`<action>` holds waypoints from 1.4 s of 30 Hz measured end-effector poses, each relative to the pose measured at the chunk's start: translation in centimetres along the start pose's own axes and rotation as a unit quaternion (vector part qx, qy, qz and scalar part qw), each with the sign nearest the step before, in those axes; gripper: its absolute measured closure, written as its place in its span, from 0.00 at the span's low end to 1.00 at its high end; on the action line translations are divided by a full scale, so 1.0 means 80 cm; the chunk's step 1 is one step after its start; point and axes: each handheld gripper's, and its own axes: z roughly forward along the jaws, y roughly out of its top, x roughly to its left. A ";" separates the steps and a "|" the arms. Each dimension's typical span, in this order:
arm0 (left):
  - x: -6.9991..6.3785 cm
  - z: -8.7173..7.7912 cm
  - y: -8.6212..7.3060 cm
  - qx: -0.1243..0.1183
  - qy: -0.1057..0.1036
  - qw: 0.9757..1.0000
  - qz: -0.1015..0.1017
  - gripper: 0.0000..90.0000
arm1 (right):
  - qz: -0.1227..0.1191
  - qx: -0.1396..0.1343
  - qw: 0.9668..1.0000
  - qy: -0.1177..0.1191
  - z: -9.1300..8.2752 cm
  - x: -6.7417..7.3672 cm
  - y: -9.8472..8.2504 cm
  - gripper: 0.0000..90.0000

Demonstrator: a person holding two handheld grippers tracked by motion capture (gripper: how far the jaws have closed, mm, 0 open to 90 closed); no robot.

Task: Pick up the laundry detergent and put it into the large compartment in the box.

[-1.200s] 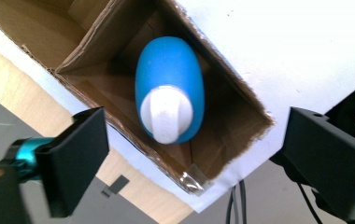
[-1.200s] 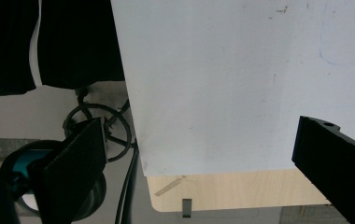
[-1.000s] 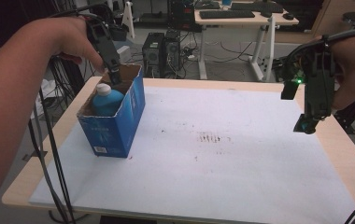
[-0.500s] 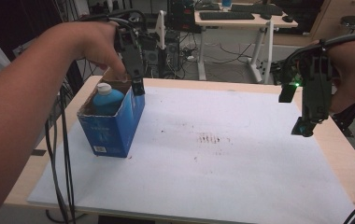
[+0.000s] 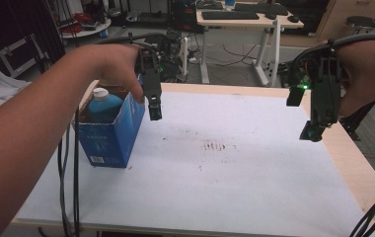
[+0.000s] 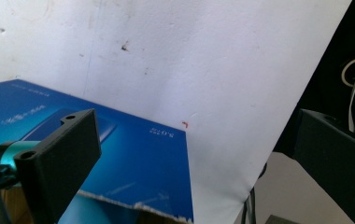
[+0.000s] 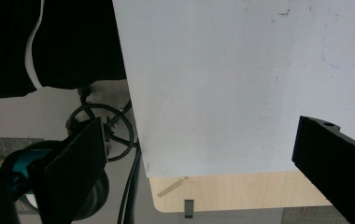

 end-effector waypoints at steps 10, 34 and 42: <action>-0.007 0.016 0.016 0.002 -0.013 1.000 0.024 0.02 | 0.007 -0.007 1.000 -0.002 -0.003 -0.006 -0.010 0.02; -0.010 0.024 0.014 -0.003 -0.019 1.000 0.024 0.02 | 0.001 -0.005 1.000 -0.007 -0.005 -0.003 -0.004 0.02; -0.010 0.023 0.013 -0.006 -0.018 1.000 0.023 0.02 | -0.001 -0.006 1.000 -0.007 -0.004 -0.003 -0.002 0.02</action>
